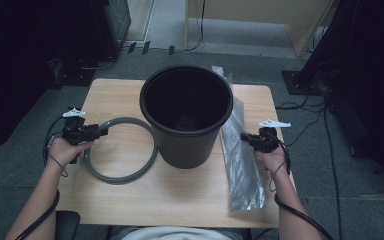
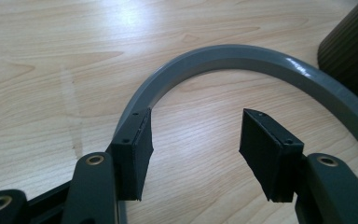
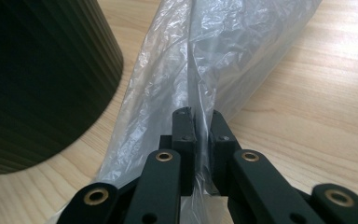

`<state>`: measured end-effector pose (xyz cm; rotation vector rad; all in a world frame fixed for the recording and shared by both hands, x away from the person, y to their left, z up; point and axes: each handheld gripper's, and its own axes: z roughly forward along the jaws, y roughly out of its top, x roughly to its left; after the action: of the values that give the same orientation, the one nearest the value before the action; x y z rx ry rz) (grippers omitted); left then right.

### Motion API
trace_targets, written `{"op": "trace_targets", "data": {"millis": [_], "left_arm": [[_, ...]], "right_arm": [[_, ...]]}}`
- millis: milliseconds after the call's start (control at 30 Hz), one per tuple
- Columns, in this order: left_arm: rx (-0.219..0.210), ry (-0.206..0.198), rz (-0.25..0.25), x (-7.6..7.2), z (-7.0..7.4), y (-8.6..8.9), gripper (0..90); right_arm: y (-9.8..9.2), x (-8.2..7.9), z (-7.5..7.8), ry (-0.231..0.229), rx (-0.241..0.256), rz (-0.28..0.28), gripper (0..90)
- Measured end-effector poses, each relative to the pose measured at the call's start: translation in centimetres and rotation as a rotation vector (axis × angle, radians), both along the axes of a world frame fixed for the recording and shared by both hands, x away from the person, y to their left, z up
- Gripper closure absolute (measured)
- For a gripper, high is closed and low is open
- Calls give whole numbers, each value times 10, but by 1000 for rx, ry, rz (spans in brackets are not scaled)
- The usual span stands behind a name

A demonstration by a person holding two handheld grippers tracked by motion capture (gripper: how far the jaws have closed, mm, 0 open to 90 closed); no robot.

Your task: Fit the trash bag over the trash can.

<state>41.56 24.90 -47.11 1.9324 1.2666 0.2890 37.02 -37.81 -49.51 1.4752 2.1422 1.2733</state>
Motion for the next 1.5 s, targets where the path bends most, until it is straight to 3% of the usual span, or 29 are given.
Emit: {"op": "trace_targets", "data": {"millis": [200,267,333,533,567,900,1500], "left_arm": [[-11,-12,-18,-3,5,-6,431],[-14,-15,-25,-3,6,-8,431],[-20,-14,-26,-4,7,-10,431],[-30,-21,-43,-2,11,-15,431],[-31,-18,-45,-1,11,-17,431],[7,-18,-87,3,23,-29,429],[-22,-62,-138,9,52,-52,426]], "right_arm": [[6,-2,9,-11,17,5,857],[8,-3,14,-16,63,10,858],[10,-3,16,-20,73,17,858],[14,-3,21,-16,64,22,860],[15,-3,23,-14,44,25,861],[8,-4,36,-12,16,16,864],[-7,-3,77,-19,128,-14,865]]}}
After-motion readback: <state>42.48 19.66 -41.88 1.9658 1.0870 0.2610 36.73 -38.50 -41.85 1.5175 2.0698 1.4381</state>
